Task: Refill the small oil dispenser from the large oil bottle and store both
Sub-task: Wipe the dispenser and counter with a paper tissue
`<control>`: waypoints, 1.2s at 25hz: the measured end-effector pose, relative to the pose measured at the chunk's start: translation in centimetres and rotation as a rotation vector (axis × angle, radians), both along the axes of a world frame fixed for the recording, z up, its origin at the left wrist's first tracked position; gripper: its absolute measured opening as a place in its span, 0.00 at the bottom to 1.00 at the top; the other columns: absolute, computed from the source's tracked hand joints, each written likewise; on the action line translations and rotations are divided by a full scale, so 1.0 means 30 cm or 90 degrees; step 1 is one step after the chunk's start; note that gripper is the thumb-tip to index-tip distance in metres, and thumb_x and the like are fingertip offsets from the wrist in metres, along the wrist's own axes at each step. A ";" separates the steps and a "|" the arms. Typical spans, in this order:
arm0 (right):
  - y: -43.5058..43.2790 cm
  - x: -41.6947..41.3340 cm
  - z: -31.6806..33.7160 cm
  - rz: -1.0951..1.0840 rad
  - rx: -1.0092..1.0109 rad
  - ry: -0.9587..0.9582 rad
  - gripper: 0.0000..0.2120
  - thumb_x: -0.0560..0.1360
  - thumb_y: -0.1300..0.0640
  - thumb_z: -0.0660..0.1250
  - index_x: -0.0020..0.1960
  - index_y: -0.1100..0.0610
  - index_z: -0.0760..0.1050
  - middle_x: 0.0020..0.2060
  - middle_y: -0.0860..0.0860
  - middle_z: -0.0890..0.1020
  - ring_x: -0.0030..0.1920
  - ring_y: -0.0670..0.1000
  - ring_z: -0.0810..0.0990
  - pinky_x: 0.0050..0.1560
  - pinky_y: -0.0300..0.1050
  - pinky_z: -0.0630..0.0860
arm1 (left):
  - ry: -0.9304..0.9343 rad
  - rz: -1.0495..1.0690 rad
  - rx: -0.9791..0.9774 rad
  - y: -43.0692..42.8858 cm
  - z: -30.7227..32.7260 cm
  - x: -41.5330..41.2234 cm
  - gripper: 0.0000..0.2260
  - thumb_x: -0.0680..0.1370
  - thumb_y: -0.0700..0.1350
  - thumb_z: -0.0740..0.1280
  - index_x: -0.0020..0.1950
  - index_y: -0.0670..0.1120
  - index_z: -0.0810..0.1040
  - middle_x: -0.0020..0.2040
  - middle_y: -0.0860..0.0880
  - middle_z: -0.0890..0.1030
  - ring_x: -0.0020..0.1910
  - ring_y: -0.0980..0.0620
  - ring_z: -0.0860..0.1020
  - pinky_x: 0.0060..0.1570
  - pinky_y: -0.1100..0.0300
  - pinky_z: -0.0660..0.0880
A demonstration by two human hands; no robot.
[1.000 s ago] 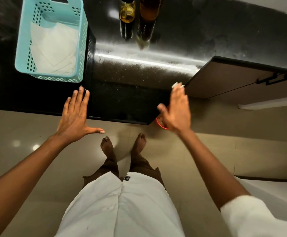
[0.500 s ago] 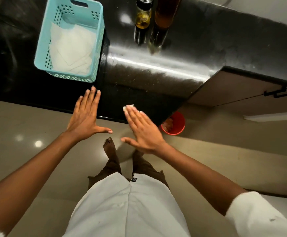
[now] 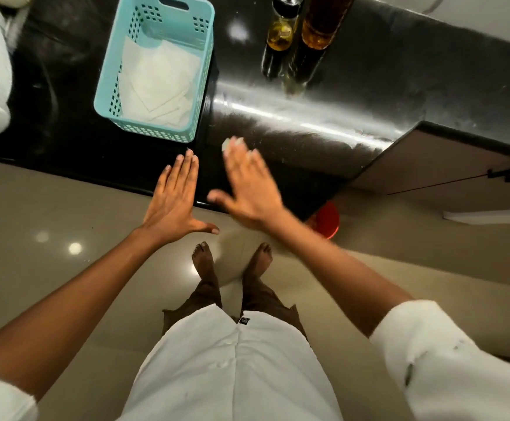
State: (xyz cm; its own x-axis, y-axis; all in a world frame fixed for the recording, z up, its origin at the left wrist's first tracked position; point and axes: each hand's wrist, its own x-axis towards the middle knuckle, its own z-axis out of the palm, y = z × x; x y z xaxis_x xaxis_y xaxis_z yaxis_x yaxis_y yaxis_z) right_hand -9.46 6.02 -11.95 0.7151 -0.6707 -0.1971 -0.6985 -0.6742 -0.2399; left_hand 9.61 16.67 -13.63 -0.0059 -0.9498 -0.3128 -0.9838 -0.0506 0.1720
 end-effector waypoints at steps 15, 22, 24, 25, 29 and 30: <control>-0.683 -0.095 0.017 -0.390 0.041 0.049 0.54 0.77 0.22 0.34 0.86 0.63 0.39 0.85 0.61 0.43 0.86 0.60 0.41 0.84 0.63 0.43 | -0.023 -0.020 -0.011 0.002 -0.037 0.023 0.73 0.61 0.87 0.56 0.85 0.36 0.36 0.86 0.37 0.37 0.86 0.39 0.40 0.85 0.41 0.49; 0.010 0.198 -0.001 -0.041 0.051 -0.007 0.41 0.86 0.33 0.45 0.87 0.59 0.42 0.86 0.56 0.43 0.86 0.54 0.40 0.85 0.59 0.47 | 0.019 -0.013 -0.030 0.005 -0.043 0.029 0.72 0.62 0.82 0.66 0.85 0.37 0.38 0.87 0.38 0.39 0.87 0.39 0.43 0.84 0.41 0.52; 0.245 0.071 0.028 0.009 0.077 0.026 0.39 0.87 0.36 0.49 0.87 0.57 0.40 0.86 0.53 0.39 0.86 0.51 0.37 0.85 0.57 0.46 | 0.031 -0.012 -0.038 0.009 -0.048 0.027 0.71 0.63 0.80 0.70 0.86 0.38 0.39 0.87 0.38 0.39 0.87 0.39 0.44 0.84 0.40 0.54; 0.303 0.005 0.040 0.012 0.094 0.040 0.38 0.87 0.36 0.49 0.87 0.55 0.38 0.86 0.51 0.38 0.85 0.50 0.36 0.85 0.56 0.45 | 0.035 -0.006 -0.038 0.005 -0.048 0.027 0.72 0.62 0.81 0.69 0.86 0.38 0.39 0.87 0.38 0.40 0.87 0.39 0.44 0.84 0.40 0.54; 0.055 -0.028 0.011 -0.057 -0.010 0.052 0.39 0.86 0.34 0.48 0.87 0.56 0.41 0.86 0.53 0.43 0.86 0.50 0.40 0.84 0.58 0.49 | 0.019 0.010 -0.026 -0.001 -0.044 0.033 0.75 0.60 0.83 0.69 0.86 0.36 0.40 0.87 0.37 0.39 0.87 0.38 0.43 0.84 0.40 0.53; -0.069 -0.015 0.006 -0.129 -0.023 0.058 0.40 0.86 0.34 0.48 0.87 0.57 0.43 0.86 0.54 0.45 0.86 0.51 0.42 0.84 0.58 0.50 | 0.018 0.002 -0.028 0.000 -0.042 0.030 0.75 0.59 0.83 0.69 0.85 0.35 0.40 0.86 0.37 0.39 0.87 0.38 0.43 0.84 0.40 0.53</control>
